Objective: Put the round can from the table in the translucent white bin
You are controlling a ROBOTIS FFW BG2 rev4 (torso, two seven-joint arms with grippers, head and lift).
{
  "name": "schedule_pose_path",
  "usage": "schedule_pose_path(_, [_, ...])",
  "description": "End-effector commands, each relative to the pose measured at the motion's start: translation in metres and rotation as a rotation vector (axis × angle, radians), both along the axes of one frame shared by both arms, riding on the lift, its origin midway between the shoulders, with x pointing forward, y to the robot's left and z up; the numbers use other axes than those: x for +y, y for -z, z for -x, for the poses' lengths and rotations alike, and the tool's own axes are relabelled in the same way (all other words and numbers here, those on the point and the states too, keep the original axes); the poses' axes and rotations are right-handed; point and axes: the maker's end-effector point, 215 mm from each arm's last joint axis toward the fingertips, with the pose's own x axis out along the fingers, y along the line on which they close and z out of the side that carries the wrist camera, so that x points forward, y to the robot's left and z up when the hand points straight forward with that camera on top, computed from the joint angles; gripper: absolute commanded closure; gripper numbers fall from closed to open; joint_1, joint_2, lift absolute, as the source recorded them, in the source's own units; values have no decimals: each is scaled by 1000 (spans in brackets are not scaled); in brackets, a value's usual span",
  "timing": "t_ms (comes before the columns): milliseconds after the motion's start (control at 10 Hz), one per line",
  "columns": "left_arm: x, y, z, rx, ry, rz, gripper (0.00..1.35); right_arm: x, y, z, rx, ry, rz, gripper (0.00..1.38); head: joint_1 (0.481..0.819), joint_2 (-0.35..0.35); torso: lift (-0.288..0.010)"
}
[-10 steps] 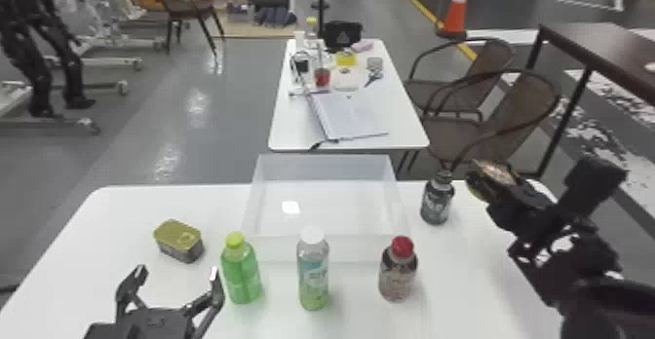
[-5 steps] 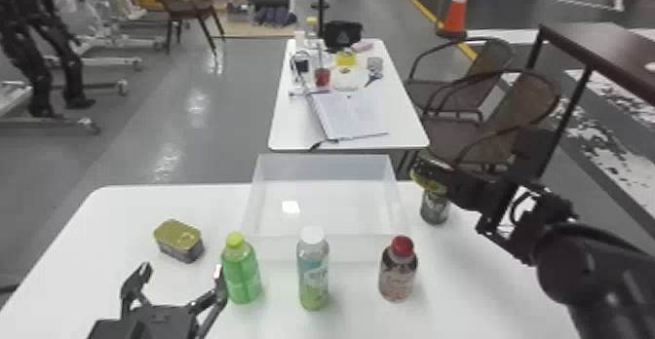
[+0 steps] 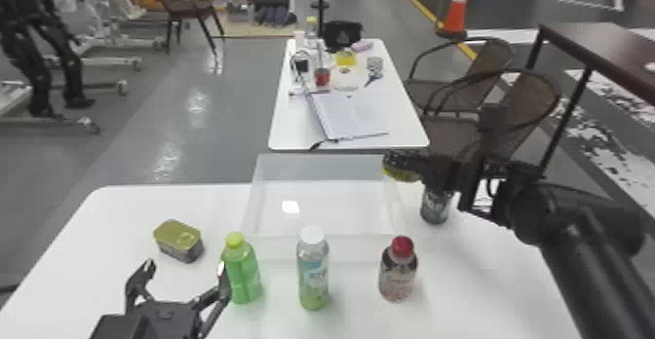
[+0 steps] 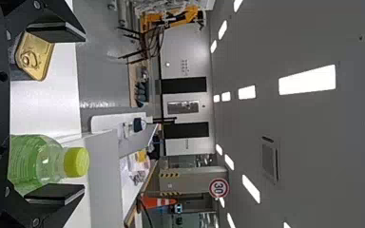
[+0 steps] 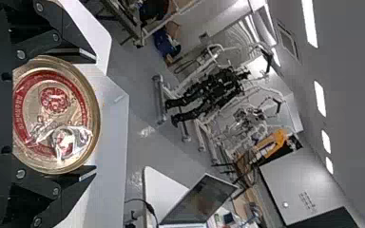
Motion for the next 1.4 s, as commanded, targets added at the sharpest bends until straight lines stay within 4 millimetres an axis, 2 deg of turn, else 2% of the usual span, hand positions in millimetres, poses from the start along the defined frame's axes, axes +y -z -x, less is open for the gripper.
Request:
schedule_pose_path(0, [-2,-1,-2,-2,2,4,176,7,29,3,78,-50,-5,993,549,0,-100])
schedule_pose_path(300, [-4,-1,-4,-5,5,8,176,12,77,18,193,-82,-16,993,549,0,-100])
schedule_pose_path(400, [-5,-1,-4,-5,6,8,176,14,86,22,213,-95,-16,995,549,0,-100])
schedule_pose_path(600, [-7,0,-5,-2,13,8,176,11,85,17,182,-93,20,973,549,0,-100])
schedule_pose_path(700, [-6,0,-5,-3,12,9,176,9,81,13,167,-96,39,725,549,0,-100])
schedule_pose_path(900, [-6,-1,-5,-8,13,8,176,8,78,12,162,-93,33,590,549,0,-100])
schedule_pose_path(1100, [-6,0,-4,-5,13,8,176,10,81,15,187,-99,5,292,549,0,-100])
schedule_pose_path(1300, [-6,0,-4,-6,13,8,176,9,80,14,180,-95,-4,162,549,0,-100])
